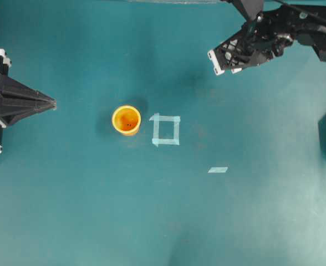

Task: Lift the orange block with right arm.
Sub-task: 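Raise the right gripper holding the cube up off the table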

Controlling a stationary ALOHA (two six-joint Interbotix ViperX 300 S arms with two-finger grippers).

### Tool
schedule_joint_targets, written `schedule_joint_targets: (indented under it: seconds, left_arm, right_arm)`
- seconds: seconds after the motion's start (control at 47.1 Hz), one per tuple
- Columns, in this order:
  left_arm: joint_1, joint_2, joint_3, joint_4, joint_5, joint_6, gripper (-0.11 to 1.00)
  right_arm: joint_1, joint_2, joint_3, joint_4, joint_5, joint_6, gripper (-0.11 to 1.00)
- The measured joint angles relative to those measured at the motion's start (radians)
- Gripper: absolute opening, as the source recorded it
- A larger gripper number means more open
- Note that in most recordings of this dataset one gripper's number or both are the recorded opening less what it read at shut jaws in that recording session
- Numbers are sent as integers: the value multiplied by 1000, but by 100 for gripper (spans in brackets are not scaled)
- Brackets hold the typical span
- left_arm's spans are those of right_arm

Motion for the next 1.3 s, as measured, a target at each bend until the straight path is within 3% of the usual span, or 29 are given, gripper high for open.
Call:
schedule_joint_targets:
  seconds: [0.467, 1.295]
  left_arm:
    - [-2, 0, 0, 0, 2, 0, 0]
    - [0, 2, 0, 0, 2, 0, 0]
  right_arm:
    - [2, -25, -160, 2, 204, 2, 38]
    - [0, -95, -218, 15, 364, 2, 38]
